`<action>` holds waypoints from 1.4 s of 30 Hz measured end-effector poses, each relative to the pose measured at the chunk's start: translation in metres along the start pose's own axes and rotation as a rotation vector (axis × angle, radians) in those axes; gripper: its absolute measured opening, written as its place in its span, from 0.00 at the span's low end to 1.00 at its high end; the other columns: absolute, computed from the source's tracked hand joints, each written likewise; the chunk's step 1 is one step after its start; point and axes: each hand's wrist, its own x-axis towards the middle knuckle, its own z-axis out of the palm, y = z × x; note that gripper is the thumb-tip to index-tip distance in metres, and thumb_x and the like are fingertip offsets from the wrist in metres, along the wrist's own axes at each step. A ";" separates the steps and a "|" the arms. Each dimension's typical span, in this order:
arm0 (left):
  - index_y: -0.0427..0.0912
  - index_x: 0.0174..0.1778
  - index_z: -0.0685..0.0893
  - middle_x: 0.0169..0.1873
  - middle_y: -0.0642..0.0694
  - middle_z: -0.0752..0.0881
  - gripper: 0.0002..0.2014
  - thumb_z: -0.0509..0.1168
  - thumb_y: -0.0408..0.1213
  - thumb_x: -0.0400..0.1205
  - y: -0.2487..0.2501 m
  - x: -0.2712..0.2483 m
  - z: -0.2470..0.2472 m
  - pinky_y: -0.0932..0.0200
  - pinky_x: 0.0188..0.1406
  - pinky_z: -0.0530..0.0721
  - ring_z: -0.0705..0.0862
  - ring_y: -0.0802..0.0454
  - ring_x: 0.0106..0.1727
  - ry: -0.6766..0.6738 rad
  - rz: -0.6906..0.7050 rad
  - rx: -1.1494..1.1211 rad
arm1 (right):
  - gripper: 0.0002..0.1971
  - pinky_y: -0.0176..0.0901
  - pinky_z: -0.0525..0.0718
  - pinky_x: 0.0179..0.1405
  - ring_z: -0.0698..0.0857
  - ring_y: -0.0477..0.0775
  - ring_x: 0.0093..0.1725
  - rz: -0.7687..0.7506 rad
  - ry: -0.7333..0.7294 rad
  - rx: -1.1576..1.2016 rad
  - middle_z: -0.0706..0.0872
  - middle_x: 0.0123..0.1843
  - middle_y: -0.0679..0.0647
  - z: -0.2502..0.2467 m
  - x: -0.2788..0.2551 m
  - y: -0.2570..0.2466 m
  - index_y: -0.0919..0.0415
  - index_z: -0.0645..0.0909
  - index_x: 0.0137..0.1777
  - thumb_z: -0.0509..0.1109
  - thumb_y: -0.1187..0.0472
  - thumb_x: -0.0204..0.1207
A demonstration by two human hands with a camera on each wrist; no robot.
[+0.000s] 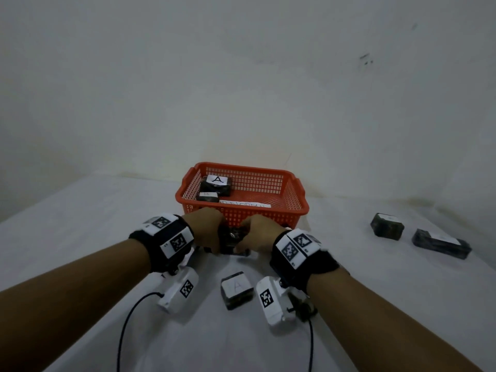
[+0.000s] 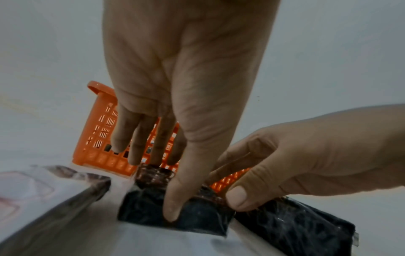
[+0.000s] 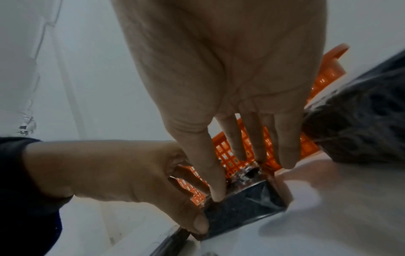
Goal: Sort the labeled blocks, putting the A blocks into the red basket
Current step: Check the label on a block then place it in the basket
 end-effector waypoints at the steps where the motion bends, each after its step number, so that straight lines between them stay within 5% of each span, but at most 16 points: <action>1: 0.48 0.60 0.89 0.49 0.50 0.92 0.22 0.83 0.44 0.70 -0.001 0.001 0.002 0.58 0.50 0.91 0.90 0.52 0.47 0.013 -0.003 0.002 | 0.19 0.51 0.89 0.63 0.92 0.59 0.58 0.010 -0.004 -0.008 0.94 0.59 0.58 0.001 0.003 0.000 0.62 0.89 0.63 0.84 0.62 0.72; 6: 0.46 0.61 0.89 0.53 0.48 0.91 0.24 0.83 0.43 0.69 -0.004 0.000 0.005 0.54 0.57 0.90 0.89 0.49 0.53 0.009 0.017 -0.007 | 0.23 0.55 0.87 0.69 0.90 0.60 0.62 0.022 -0.007 -0.020 0.93 0.62 0.57 0.005 0.008 0.000 0.62 0.89 0.66 0.86 0.63 0.70; 12: 0.48 0.61 0.87 0.50 0.48 0.92 0.22 0.81 0.49 0.72 -0.013 -0.018 -0.009 0.50 0.50 0.94 0.93 0.45 0.49 -0.042 0.001 -0.258 | 0.24 0.55 0.87 0.68 0.89 0.59 0.63 -0.005 -0.036 0.083 0.92 0.61 0.55 0.002 0.001 0.001 0.59 0.89 0.66 0.87 0.62 0.69; 16: 0.48 0.62 0.89 0.55 0.49 0.91 0.20 0.79 0.46 0.75 -0.016 -0.033 -0.022 0.52 0.57 0.89 0.89 0.49 0.55 0.003 0.064 -0.388 | 0.21 0.38 0.82 0.47 0.88 0.49 0.53 -0.084 -0.013 0.208 0.90 0.54 0.45 -0.009 -0.010 0.004 0.53 0.87 0.66 0.85 0.57 0.73; 19: 0.52 0.61 0.91 0.54 0.51 0.92 0.16 0.78 0.45 0.77 -0.022 -0.042 -0.029 0.57 0.59 0.84 0.87 0.51 0.58 0.070 0.119 -0.572 | 0.22 0.37 0.79 0.45 0.87 0.45 0.51 -0.114 0.022 0.327 0.90 0.51 0.43 -0.020 -0.017 0.010 0.53 0.88 0.65 0.85 0.51 0.72; 22: 0.53 0.64 0.90 0.57 0.52 0.92 0.15 0.74 0.44 0.81 -0.024 -0.046 -0.032 0.60 0.61 0.84 0.88 0.54 0.60 0.117 0.175 -0.826 | 0.25 0.45 0.85 0.50 0.89 0.54 0.48 -0.148 0.031 0.518 0.94 0.49 0.52 -0.028 -0.017 0.018 0.55 0.92 0.60 0.88 0.45 0.66; 24: 0.49 0.64 0.91 0.57 0.49 0.92 0.14 0.71 0.42 0.84 -0.020 -0.046 -0.029 0.59 0.61 0.86 0.90 0.53 0.59 0.133 0.194 -0.959 | 0.29 0.55 0.89 0.64 0.93 0.60 0.56 -0.183 0.064 0.615 0.96 0.55 0.56 -0.030 -0.016 0.024 0.55 0.92 0.61 0.88 0.42 0.62; 26: 0.43 0.64 0.91 0.57 0.46 0.93 0.13 0.68 0.42 0.86 -0.017 -0.042 -0.023 0.52 0.67 0.87 0.92 0.49 0.60 0.152 0.211 -1.065 | 0.25 0.60 0.87 0.72 0.93 0.62 0.64 -0.232 0.077 0.724 0.95 0.61 0.59 -0.031 -0.015 0.027 0.59 0.91 0.64 0.86 0.50 0.70; 30: 0.35 0.63 0.88 0.59 0.38 0.92 0.15 0.67 0.42 0.87 -0.011 -0.036 -0.012 0.44 0.71 0.86 0.92 0.42 0.61 0.147 0.237 -1.259 | 0.19 0.59 0.87 0.72 0.89 0.70 0.69 -0.266 0.050 0.950 0.90 0.68 0.70 -0.030 -0.020 0.029 0.73 0.84 0.70 0.76 0.65 0.82; 33: 0.33 0.63 0.87 0.61 0.33 0.90 0.18 0.68 0.44 0.85 -0.002 -0.034 -0.008 0.46 0.68 0.88 0.90 0.39 0.63 0.129 0.298 -1.391 | 0.19 0.54 0.90 0.68 0.90 0.69 0.67 -0.271 0.116 1.015 0.91 0.66 0.70 -0.027 -0.018 0.032 0.75 0.85 0.69 0.76 0.65 0.81; 39: 0.37 0.54 0.89 0.52 0.40 0.93 0.10 0.65 0.38 0.88 0.004 -0.032 -0.004 0.58 0.54 0.91 0.93 0.45 0.55 0.280 0.232 -1.347 | 0.16 0.60 0.87 0.72 0.91 0.67 0.65 -0.269 0.145 0.994 0.93 0.63 0.66 -0.023 -0.012 0.031 0.70 0.88 0.63 0.78 0.62 0.80; 42: 0.38 0.56 0.90 0.54 0.40 0.93 0.10 0.66 0.38 0.87 0.002 -0.032 -0.004 0.54 0.59 0.90 0.93 0.44 0.57 0.276 0.238 -1.327 | 0.16 0.57 0.87 0.70 0.91 0.65 0.64 -0.277 0.124 1.004 0.92 0.64 0.66 -0.024 -0.013 0.030 0.71 0.86 0.65 0.76 0.62 0.82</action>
